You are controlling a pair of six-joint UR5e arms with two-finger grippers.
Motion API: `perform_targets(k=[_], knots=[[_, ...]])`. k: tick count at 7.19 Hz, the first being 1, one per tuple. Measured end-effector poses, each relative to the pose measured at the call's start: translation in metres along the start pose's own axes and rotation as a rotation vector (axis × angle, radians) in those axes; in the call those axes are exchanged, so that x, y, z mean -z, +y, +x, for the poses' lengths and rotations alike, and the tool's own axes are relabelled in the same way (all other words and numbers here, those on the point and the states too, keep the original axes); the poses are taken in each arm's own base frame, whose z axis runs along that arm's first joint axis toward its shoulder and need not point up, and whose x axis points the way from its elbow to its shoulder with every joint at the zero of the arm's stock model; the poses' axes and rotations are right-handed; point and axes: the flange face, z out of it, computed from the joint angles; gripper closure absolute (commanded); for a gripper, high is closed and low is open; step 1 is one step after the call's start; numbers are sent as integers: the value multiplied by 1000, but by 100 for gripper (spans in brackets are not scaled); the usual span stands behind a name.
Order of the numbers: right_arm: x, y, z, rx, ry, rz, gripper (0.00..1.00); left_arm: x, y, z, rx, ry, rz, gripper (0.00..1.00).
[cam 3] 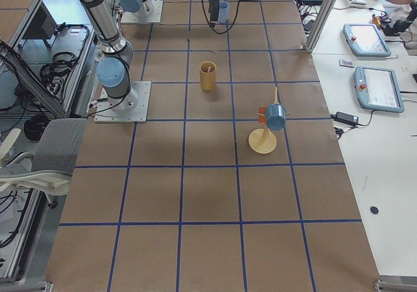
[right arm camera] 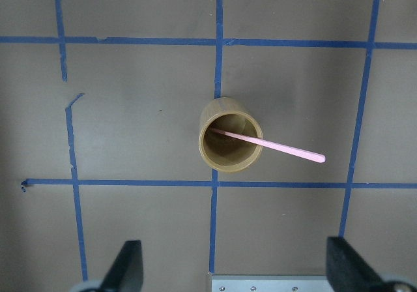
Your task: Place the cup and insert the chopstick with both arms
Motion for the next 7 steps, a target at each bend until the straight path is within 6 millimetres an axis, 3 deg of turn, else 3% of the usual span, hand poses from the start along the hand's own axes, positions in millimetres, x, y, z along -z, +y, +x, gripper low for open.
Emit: perform_targets(k=[2,3,5,7], knots=[[0,0,0,1,-1,1,0,-6,-10,-1,-3,2,3,0],[0,0,0,2,2,1,0,-18,-21,-1,-6,1,4,0],[0,0,0,5,7,0,0,-65,-47,-1,-10,-2,-53,0],[0,0,1,6,8,0,0,-140,-56,0,-38,-3,-124,0]])
